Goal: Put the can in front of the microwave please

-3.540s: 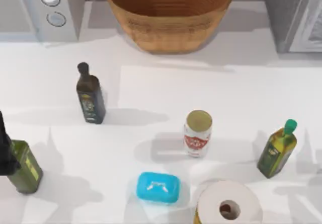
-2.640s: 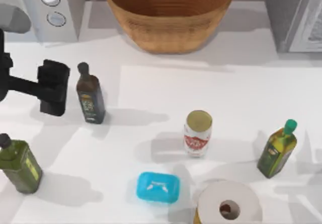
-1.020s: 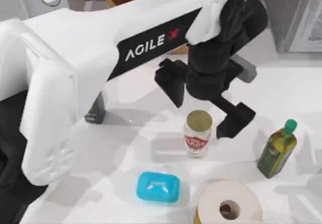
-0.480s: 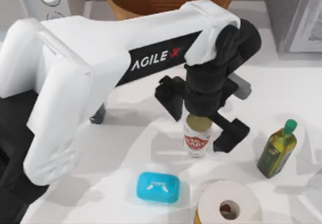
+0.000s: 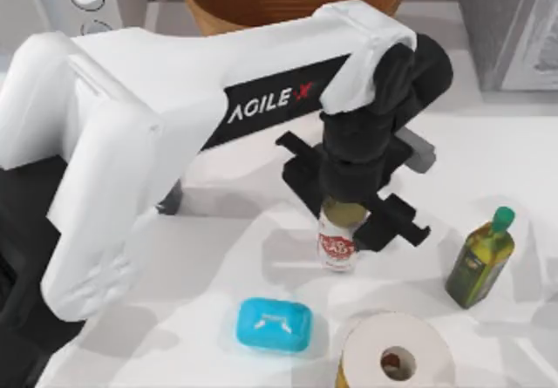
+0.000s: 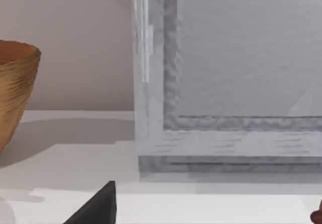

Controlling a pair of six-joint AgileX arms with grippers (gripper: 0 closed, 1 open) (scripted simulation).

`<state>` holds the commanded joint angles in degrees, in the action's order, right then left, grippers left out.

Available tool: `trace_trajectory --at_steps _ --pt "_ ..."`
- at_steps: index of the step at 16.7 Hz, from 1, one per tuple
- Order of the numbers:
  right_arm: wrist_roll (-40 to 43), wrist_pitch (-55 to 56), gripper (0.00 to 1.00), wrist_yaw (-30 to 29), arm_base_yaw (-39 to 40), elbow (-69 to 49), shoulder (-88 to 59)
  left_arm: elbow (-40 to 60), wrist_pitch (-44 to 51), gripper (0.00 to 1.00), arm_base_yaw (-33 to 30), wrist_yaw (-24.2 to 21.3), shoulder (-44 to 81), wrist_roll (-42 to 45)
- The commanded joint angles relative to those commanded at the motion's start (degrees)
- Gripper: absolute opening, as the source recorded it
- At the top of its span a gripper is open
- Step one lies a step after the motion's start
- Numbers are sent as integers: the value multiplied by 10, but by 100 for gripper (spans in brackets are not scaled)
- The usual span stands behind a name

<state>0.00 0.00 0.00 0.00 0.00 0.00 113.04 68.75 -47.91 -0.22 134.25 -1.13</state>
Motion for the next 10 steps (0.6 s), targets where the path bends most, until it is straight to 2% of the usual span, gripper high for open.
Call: trace_trajectory --at_steps 5,10 --pt "0 0 100 0 0 0 0 0 0 2 0 0 0 0" --pt "0 0 100 0 0 0 0 0 0 0 0 0 0 0"
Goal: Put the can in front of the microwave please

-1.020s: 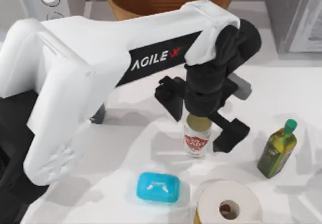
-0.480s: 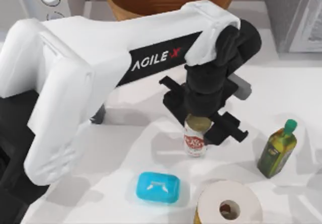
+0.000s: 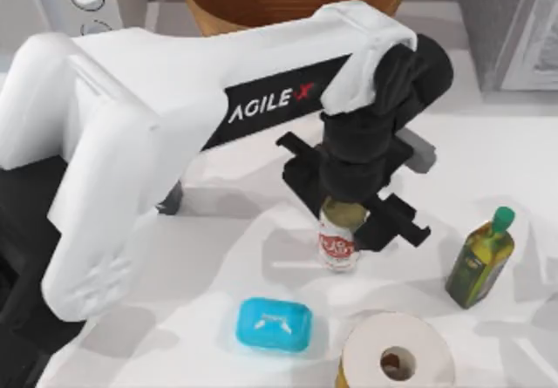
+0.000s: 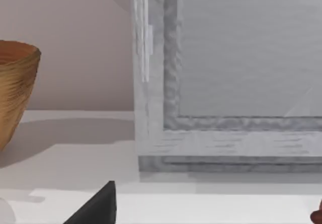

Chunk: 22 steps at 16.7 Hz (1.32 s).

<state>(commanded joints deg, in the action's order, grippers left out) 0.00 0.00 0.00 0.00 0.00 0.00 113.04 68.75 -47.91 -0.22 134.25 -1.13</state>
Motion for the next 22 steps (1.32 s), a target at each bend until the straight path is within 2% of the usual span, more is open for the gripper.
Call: trace_trajectory --at_steps 5,11,16,19,22 --pt "0 0 100 0 0 0 0 2 2 0 0 0 -1 1" --pt "0 0 100 0 0 0 0 76 83 0 0 0 -7 0" --pt "0 0 100 0 0 0 0 79 85 0 1 0 -4 1" --pt "0 0 100 0 0 0 0 79 75 0 37 4 -13 7" --pt "0 0 100 0 0 0 0 77 58 0 115 11 -33 18"
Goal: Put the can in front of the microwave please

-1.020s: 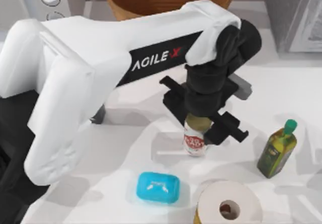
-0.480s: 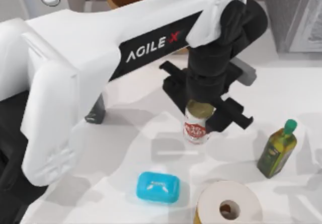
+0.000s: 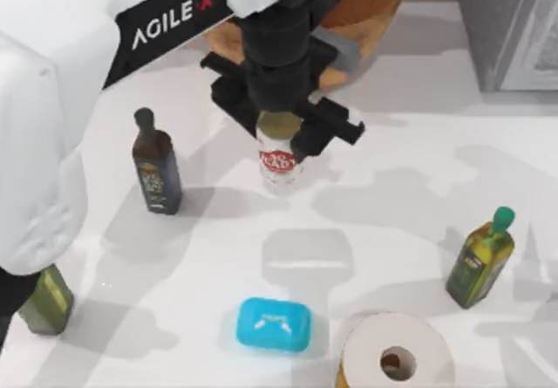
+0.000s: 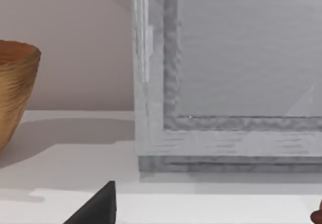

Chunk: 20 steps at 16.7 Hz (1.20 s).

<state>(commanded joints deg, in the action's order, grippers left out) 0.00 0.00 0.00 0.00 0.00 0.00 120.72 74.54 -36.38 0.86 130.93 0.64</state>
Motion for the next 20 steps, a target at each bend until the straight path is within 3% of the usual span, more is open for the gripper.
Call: trace_trajectory --at_steps 12,16,20 --pt "0 0 100 0 0 0 0 -101 -12 0 387 0 -66 80" --pt "0 0 100 0 0 0 0 -125 -10 0 450 -9 -66 100" --pt "0 0 100 0 0 0 0 -128 -10 0 456 -10 -65 102"
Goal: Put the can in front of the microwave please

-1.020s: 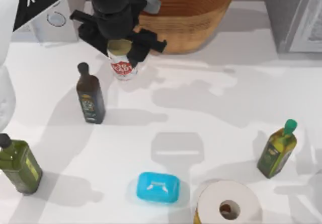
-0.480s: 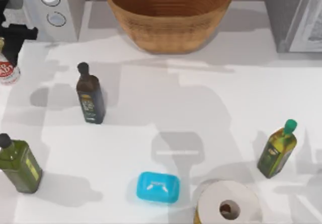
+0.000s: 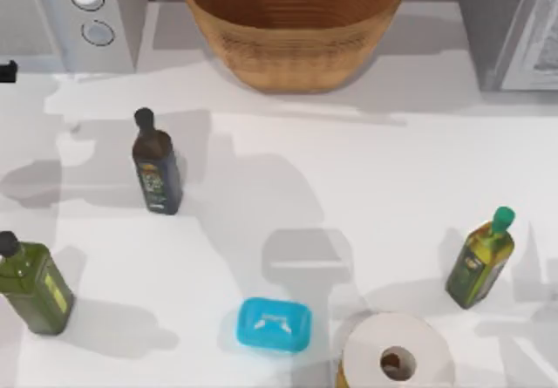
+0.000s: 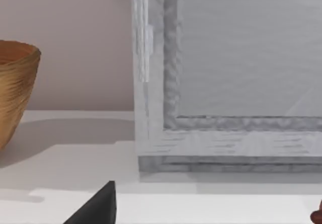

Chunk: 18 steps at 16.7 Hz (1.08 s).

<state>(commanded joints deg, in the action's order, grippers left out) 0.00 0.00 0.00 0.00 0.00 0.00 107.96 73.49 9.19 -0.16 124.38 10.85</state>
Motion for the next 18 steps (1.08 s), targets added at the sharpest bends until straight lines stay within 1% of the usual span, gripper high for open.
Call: trace_trajectory --at_steps 9,18 --pt "0 0 100 0 0 0 0 -16 -17 0 0 0 1 0" --pt "0 0 100 0 0 0 0 -16 -17 68 0 0 1 0"
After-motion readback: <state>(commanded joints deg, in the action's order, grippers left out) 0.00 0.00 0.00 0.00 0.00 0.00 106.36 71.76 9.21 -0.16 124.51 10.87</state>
